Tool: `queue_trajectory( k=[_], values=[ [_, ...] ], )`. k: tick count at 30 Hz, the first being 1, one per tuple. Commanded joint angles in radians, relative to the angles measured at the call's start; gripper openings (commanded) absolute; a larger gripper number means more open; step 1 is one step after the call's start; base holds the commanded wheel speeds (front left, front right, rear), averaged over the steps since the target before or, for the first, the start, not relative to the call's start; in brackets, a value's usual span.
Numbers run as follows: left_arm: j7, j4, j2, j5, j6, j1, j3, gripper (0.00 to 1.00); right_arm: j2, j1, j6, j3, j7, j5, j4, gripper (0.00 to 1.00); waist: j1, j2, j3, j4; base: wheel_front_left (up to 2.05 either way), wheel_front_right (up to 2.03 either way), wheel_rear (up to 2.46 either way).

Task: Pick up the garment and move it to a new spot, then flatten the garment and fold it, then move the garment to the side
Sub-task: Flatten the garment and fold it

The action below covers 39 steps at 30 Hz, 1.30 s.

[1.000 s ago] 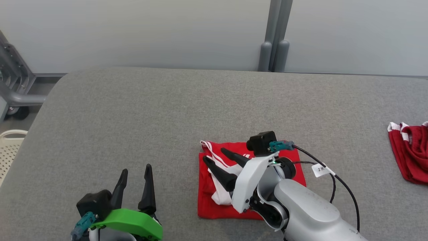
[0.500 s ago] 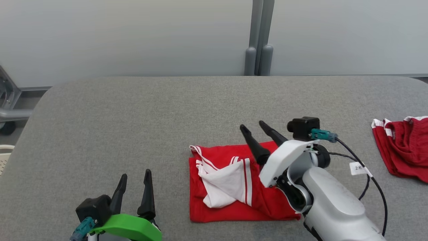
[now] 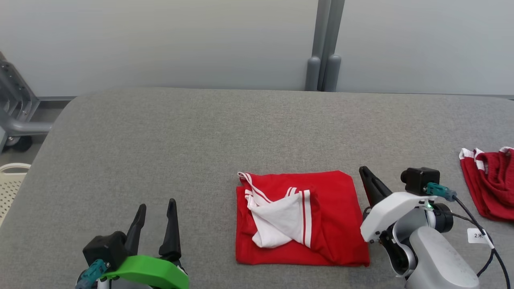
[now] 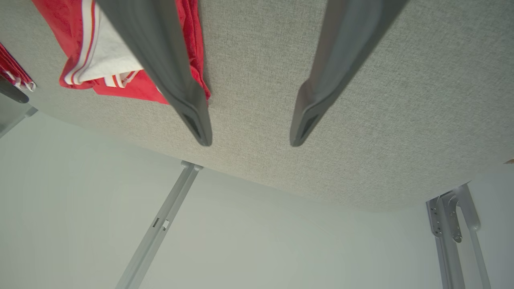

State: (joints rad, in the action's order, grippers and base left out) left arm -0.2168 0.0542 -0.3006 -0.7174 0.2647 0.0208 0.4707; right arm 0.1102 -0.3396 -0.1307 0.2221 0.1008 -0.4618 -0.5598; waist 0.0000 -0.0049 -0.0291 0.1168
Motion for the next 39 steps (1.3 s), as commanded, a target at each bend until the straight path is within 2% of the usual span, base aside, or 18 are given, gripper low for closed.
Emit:
queue_trajectory(
  k=[1,7,13,19,22,32,36,39],
  values=[
    [0.003,-0.013,-0.011,0.011,0.008,-0.003,-0.002,1.00,0.000,0.019,0.000,-0.006,0.014,0.021,-0.006,0.00,0.0000,0.0049,0.007,0.021,0.00,0.00,0.00],
    [0.010,-0.037,-0.017,0.014,0.016,0.012,0.000,1.00,-0.004,0.018,0.000,0.022,0.027,0.043,-0.057,0.00,0.0000,0.0049,0.018,0.063,0.00,0.00,0.00],
    [0.014,-0.048,-0.019,0.014,0.020,0.019,-0.003,1.00,-0.001,-0.028,0.000,0.090,0.052,0.051,-0.169,0.00,0.0000,0.0049,0.033,0.117,0.00,0.00,0.00],
    [0.009,-0.046,-0.018,0.009,0.020,0.025,-0.005,1.00,-0.024,-0.080,0.000,0.199,0.082,0.026,-0.265,0.00,0.0000,0.0049,0.040,0.152,0.00,0.00,0.00],
    [0.006,-0.045,-0.018,0.007,0.022,0.025,-0.007,1.00,-0.041,-0.093,0.000,0.305,0.095,-0.011,-0.275,0.00,0.0000,0.0049,0.040,0.161,0.00,0.00,0.00],
    [0.000,-0.045,-0.020,0.000,0.025,0.023,-0.013,1.00,-0.057,-0.089,0.000,0.576,0.093,-0.120,-0.265,0.00,0.0000,0.0049,0.041,0.149,0.00,0.00,0.00],
    [-0.004,-0.044,-0.021,-0.004,0.028,0.020,-0.018,1.00,-0.057,-0.119,0.000,0.619,0.122,-0.157,-0.248,0.00,0.0000,0.0049,0.038,0.135,0.00,0.00,0.00],
    [-0.007,-0.043,-0.020,-0.005,0.031,0.005,-0.021,1.00,-0.041,-0.166,0.000,0.592,0.156,-0.172,-0.218,0.00,0.0000,0.0049,0.026,0.102,0.00,0.00,0.00]
  ],
)
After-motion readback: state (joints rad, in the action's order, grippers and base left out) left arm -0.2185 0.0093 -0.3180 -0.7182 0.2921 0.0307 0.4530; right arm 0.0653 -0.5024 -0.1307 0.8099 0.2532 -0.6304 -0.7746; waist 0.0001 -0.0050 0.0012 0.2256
